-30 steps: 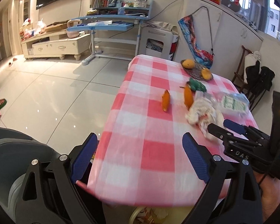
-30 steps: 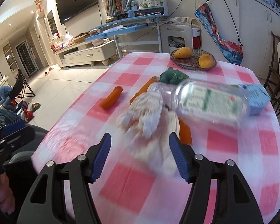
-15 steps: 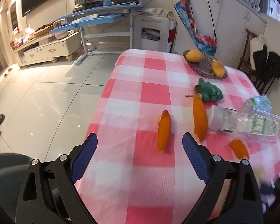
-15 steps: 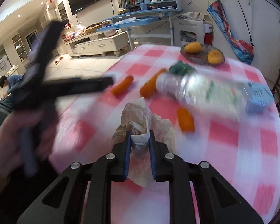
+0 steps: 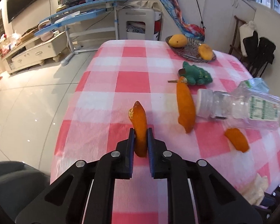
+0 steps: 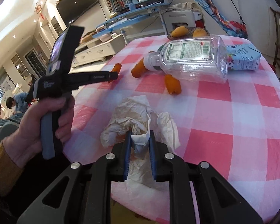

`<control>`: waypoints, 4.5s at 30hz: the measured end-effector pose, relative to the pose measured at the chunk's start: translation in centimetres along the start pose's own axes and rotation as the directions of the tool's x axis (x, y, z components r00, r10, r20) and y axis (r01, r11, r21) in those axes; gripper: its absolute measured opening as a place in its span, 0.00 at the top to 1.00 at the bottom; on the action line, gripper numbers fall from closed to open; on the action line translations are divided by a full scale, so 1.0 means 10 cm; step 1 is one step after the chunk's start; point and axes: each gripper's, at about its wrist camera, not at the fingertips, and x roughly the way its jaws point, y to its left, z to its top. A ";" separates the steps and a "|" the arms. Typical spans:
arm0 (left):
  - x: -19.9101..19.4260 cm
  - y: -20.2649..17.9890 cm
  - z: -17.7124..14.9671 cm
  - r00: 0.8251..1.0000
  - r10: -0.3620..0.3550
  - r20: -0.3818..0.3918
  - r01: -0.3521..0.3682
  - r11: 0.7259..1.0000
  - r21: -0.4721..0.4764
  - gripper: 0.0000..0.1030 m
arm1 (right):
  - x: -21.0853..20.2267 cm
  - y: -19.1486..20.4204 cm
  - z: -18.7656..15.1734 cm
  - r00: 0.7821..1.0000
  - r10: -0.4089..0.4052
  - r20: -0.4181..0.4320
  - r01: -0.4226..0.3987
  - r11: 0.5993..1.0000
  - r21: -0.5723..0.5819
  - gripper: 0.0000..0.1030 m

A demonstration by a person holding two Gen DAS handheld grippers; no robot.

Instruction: Collect trash

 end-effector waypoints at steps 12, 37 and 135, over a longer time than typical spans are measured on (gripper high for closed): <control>-0.60 0.19 -0.45 0.998 -0.051 0.048 0.053 0.997 -0.047 0.88 | -0.22 0.36 -0.25 0.996 0.090 0.020 -0.089 0.995 -0.039 0.82; -1.28 0.12 -1.44 0.996 -0.080 0.049 0.081 0.997 -0.011 0.88 | -0.05 0.88 -1.12 0.972 0.043 -0.232 -0.071 0.991 -0.115 0.46; -1.73 0.26 -1.91 0.991 -0.014 0.133 0.034 0.988 -0.152 0.23 | -0.41 1.11 -1.07 0.969 -0.243 0.048 0.246 0.932 -0.265 0.07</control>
